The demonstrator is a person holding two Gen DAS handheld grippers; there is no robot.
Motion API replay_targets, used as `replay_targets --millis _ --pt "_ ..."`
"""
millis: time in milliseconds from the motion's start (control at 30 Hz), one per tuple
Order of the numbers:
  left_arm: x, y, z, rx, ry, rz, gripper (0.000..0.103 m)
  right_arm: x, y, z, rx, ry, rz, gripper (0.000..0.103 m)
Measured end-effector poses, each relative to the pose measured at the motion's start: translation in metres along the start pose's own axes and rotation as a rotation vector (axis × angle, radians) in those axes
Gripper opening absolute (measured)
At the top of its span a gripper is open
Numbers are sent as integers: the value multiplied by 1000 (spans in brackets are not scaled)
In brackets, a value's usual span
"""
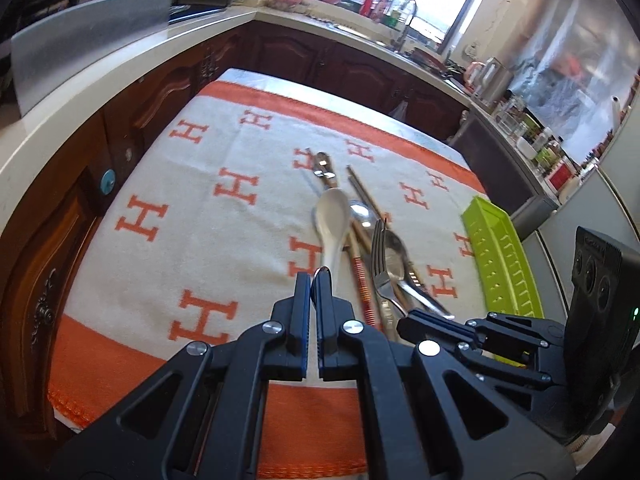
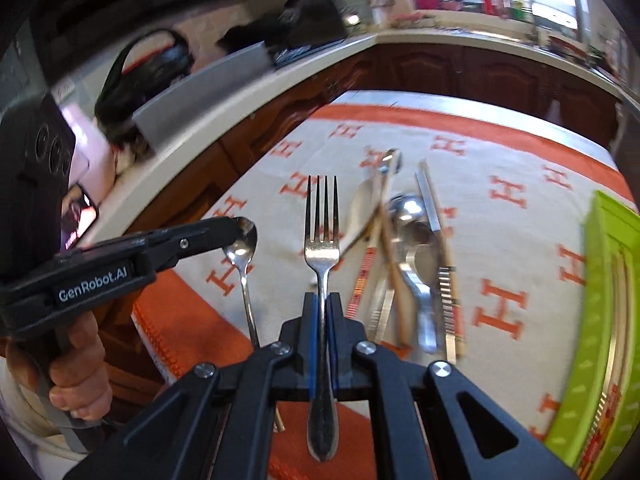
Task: Organize utensils
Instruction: 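Carry the fork and spoon into the green tray and open both tools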
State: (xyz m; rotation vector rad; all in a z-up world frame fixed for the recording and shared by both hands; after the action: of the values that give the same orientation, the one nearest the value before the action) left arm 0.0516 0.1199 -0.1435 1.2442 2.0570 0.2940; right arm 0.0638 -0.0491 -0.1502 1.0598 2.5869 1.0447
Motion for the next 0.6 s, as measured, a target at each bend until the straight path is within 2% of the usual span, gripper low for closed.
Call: replay_targets --millis 167,367,500,600 --pt "-48 -4 -11 11 -71 75 0 -37 -14 -46 -78 -57 117 4" --pt "-127 -14 -24 23 -182 196 0 -87 -37 -99 -154 -139 245 4" --pt "-187 -26 -22 63 -256 275 0 -116 -54 -128 -180 -216 301 4" --pt "-229 -36 -10 91 -286 334 0 -137 -68 -138 -177 -270 343 4"
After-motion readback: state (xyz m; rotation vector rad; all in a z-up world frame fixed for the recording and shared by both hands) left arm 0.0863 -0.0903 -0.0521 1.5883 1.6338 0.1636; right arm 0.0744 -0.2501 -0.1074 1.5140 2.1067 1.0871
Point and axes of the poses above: each gripper's, at about its wrist camera, not at the fingertips, and z roughly the way its jaws point, x to its left, y to its top, the point moved 6 cm from there along z, roughly the way its jaws point, and after that the axes turned 14 degrees about -z, right-handed, at the moved point
